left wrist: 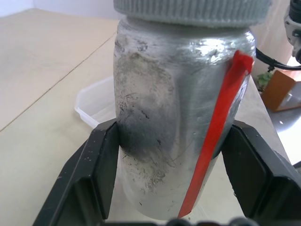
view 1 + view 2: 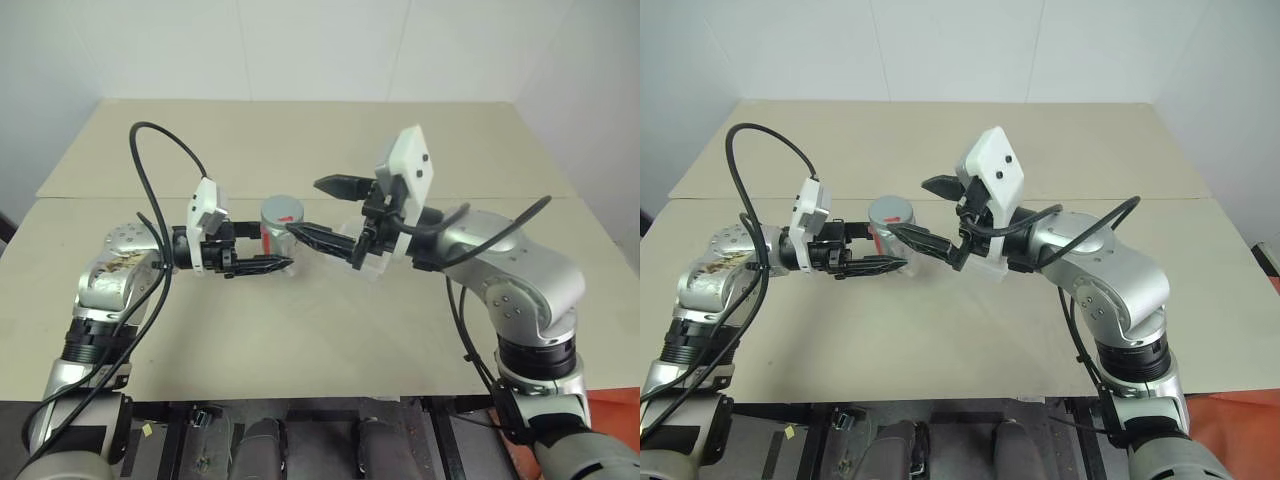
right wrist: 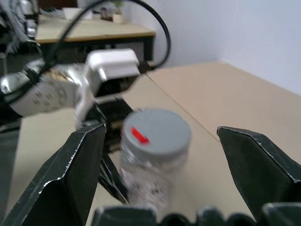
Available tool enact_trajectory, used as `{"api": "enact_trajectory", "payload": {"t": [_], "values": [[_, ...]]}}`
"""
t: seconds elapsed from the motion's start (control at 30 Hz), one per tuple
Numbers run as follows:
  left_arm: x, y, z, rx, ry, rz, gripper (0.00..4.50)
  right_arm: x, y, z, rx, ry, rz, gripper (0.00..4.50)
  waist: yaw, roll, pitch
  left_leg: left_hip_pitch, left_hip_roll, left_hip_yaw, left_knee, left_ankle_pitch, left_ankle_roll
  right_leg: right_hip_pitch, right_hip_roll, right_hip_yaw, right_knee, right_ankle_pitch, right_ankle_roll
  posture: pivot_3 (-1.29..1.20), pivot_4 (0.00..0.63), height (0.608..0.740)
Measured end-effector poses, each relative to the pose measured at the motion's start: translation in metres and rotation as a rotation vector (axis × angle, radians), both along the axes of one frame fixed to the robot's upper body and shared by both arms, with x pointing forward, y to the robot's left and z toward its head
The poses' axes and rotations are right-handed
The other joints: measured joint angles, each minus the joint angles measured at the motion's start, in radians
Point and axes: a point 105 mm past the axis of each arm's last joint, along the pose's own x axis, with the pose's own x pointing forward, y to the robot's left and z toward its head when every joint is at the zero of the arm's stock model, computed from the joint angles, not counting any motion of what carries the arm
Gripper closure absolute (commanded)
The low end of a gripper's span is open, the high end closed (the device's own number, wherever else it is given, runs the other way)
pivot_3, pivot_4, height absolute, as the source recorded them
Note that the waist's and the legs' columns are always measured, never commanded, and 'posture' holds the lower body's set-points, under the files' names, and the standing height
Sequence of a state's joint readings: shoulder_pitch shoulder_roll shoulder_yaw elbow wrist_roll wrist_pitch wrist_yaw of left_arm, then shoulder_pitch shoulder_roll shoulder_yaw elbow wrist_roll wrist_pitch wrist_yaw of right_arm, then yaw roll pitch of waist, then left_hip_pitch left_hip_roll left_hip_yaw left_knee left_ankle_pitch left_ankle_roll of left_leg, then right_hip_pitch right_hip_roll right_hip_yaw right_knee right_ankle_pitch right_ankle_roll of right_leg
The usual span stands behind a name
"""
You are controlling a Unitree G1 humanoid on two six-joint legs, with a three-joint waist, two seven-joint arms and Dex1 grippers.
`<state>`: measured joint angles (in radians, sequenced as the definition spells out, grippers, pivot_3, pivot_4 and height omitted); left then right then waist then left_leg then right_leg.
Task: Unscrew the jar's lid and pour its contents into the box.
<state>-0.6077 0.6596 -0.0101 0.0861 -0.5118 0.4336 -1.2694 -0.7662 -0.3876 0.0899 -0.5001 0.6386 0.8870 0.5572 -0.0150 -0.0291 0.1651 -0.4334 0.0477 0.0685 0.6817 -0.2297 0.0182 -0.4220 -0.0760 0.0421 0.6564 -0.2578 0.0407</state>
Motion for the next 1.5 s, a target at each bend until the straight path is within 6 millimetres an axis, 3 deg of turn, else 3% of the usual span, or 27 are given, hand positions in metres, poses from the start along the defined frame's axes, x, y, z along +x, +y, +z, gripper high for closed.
{"api": "enact_trajectory", "payload": {"t": [0.23, 0.47, 0.8, 1.5], "values": [[-0.001, -0.003, 0.001, -0.008, -0.009, -0.001, 1.55, 0.004, 0.024, -0.004, -0.026, 0.015, 0.020, 0.09, 0.000, 0.000, 0.000, 0.000, 0.000, 0.000, 0.000, 0.000, 0.000, 0.000, 0.000, 0.000, 0.000, 0.000, 0.000, 0.00, 0.150, 0.740], [0.000, -0.002, 0.002, -0.013, -0.014, 0.006, 1.55, 0.019, 0.031, -0.013, -0.066, 0.033, -0.037, 0.09, 0.002, 0.000, 0.000, 0.000, 0.000, 0.000, 0.000, 0.000, 0.000, 0.000, 0.000, 0.000, 0.000, 0.000, 0.000, 0.00, 0.150, 0.740], [-0.001, -0.002, 0.001, -0.012, -0.013, 0.010, 1.55, 0.026, 0.027, -0.017, -0.075, 0.042, -0.076, 0.09, 0.001, 0.000, 0.000, 0.000, 0.000, 0.000, 0.000, 0.000, 0.000, 0.000, 0.000, 0.000, 0.000, 0.000, 0.000, 0.00, 0.150, 0.740], [0.000, 0.002, 0.003, -0.023, -0.018, 0.034, 1.55, 0.016, 0.000, -0.014, -0.041, 0.027, -0.092, 0.09, 0.001, 0.000, 0.000, 0.000, 0.000, 0.000, 0.000, 0.000, 0.000, 0.000, 0.000, 0.000, 0.000, 0.000, 0.000, 0.00, 0.150, 0.740]]}}
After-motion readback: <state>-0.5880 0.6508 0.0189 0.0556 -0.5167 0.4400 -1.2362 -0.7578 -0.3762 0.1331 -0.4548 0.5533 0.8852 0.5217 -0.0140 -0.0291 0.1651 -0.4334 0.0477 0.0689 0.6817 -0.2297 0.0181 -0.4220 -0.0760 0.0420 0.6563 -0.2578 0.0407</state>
